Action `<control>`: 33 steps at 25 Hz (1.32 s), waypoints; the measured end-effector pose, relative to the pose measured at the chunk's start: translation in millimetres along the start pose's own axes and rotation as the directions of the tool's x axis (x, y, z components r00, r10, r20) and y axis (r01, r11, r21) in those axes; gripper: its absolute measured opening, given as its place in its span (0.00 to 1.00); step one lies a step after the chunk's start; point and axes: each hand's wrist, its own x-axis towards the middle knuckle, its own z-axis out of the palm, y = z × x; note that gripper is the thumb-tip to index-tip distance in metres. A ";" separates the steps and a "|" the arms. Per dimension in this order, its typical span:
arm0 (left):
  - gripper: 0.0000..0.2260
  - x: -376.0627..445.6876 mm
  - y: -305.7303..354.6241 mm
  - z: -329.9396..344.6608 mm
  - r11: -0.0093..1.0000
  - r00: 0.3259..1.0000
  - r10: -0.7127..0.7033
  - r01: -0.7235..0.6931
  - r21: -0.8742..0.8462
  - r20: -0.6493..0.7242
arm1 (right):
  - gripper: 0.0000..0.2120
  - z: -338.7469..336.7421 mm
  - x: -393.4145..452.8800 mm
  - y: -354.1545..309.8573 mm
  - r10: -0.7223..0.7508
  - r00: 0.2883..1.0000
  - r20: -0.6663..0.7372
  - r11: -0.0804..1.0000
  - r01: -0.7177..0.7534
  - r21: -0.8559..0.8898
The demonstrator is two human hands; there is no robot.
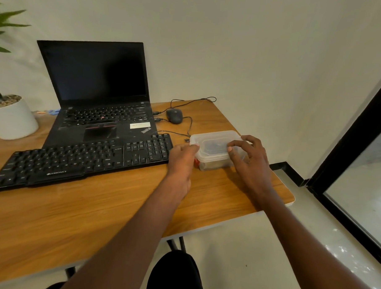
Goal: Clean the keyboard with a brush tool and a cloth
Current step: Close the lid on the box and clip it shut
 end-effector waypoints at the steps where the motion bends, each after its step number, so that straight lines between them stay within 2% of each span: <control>1: 0.10 -0.8 -2.0 0.5 0.999 1.000 -0.004 0.003 -0.045 -0.026 | 0.12 -0.5 0.0 -0.9 0.007 1.000 0.000 1.000 -0.007 0.010; 5: 0.14 -0.4 -3.7 1.3 0.980 0.991 -0.010 -0.016 -0.198 -0.131 | 0.10 -2.4 -2.0 -5.5 0.030 1.000 -0.006 0.998 -0.029 0.063; 8: 0.17 -12.4 -4.4 1.6 0.962 0.977 0.118 -0.158 -0.223 -0.180 | 0.10 -2.8 -2.9 -5.3 0.007 1.000 -0.009 0.997 -0.007 0.074; 10: 0.21 -23.6 -17.8 0.4 0.948 0.950 0.271 -0.291 -0.129 -0.153 | 0.11 -3.3 -2.9 -5.4 0.006 1.000 -0.016 0.997 -0.005 0.080; 12: 0.24 -30.6 -34.3 -0.8 0.917 0.909 0.399 -0.397 0.037 -0.121 | 0.11 -3.0 -1.6 -5.0 0.010 1.000 -0.022 0.997 -0.008 0.075; 15: 0.29 -30.9 -46.0 2.1 0.844 0.853 0.509 -0.469 0.260 -0.116 | 0.11 -3.4 -0.8 -3.7 0.002 1.000 -0.030 0.999 0.000 0.052; 18: 0.29 -33.3 -47.0 6.0 0.671 0.771 0.634 -0.510 0.538 -0.059 | 0.10 -2.9 0.8 -3.3 0.005 0.999 -0.033 0.999 -0.004 0.037; 20: 0.26 -34.8 -48.1 6.5 0.565 0.731 0.683 -0.533 0.630 0.005 | 0.10 -2.2 1.1 -2.8 0.018 0.999 -0.027 0.999 -0.017 0.036; 22: 0.25 -33.6 -48.1 6.3 0.576 0.734 0.678 -0.549 0.606 0.021 | 0.12 -2.7 0.5 -3.8 0.020 1.000 -0.017 0.999 -0.019 0.039; 24: 0.26 -30.1 -47.7 5.3 0.614 0.753 0.657 -0.567 0.549 0.042 | 0.20 -2.9 -0.8 -5.9 0.006 1.000 -0.006 0.999 -0.006 0.049; 26: 0.26 -26.0 -47.2 4.5 0.625 0.770 0.631 -0.575 0.528 0.091 | 0.35 -1.0 0.1 -5.4 0.100 0.995 -0.010 0.991 -0.099 0.094; 28: 0.23 -24.7 -47.7 3.9 0.642 0.782 0.615 -0.572 0.512 0.103 | 0.43 2.0 2.3 -3.0 0.220 0.975 -0.034 0.974 -0.217 0.067; 31: 0.20 -25.3 -48.6 3.3 0.683 0.797 0.600 -0.556 0.474 0.071 | 0.44 4.1 4.7 -1.2 0.271 0.963 -0.015 0.962 -0.271 -0.017; 33: 0.19 -24.1 -48.6 2.9 0.699 0.804 0.593 -0.546 0.462 0.053 | 0.42 3.4 4.3 -4.0 0.285 0.959 -0.004 0.958 -0.284 0.028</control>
